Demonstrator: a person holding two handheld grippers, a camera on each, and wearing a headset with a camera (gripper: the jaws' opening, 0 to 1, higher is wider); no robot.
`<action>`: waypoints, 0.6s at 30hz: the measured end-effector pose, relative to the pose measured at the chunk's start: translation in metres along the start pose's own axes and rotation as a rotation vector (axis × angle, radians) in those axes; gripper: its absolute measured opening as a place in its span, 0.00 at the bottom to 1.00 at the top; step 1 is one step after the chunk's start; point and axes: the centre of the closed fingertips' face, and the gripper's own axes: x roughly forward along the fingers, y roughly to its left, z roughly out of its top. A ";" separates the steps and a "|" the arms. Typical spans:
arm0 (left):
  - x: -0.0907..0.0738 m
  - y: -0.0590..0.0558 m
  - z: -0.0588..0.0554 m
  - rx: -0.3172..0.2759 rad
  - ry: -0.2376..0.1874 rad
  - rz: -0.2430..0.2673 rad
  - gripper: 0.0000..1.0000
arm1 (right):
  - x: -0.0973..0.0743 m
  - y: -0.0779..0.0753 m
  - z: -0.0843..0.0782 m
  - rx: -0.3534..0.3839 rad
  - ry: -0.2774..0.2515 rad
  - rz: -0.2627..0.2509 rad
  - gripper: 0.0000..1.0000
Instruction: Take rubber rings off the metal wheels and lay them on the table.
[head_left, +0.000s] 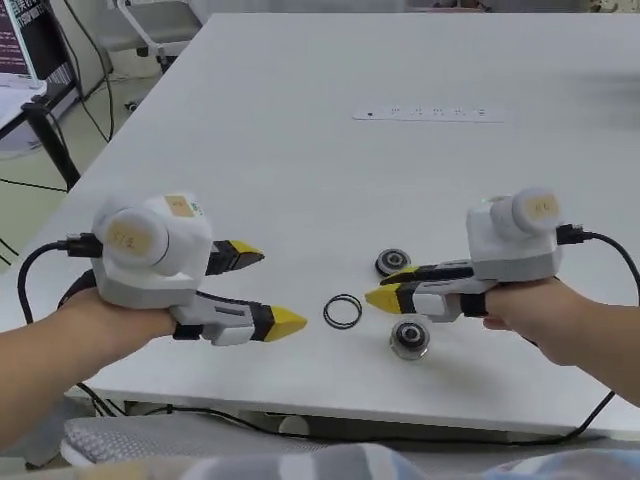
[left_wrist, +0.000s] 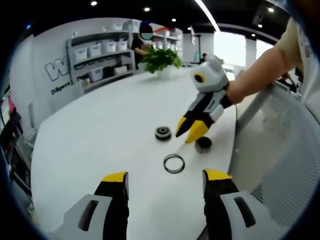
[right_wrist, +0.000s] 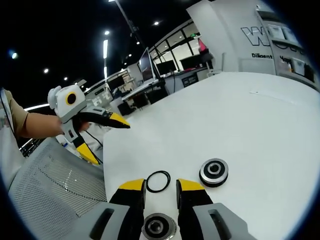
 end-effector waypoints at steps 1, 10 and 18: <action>0.001 0.000 0.001 0.001 -0.001 -0.002 0.61 | -0.001 0.000 0.000 0.000 -0.001 -0.001 0.23; 0.012 0.003 0.015 0.022 -0.006 -0.018 0.61 | -0.018 -0.005 0.006 -0.007 -0.028 -0.025 0.26; 0.024 0.005 0.021 0.031 -0.002 -0.033 0.60 | -0.030 -0.018 0.007 -0.033 -0.031 -0.057 0.28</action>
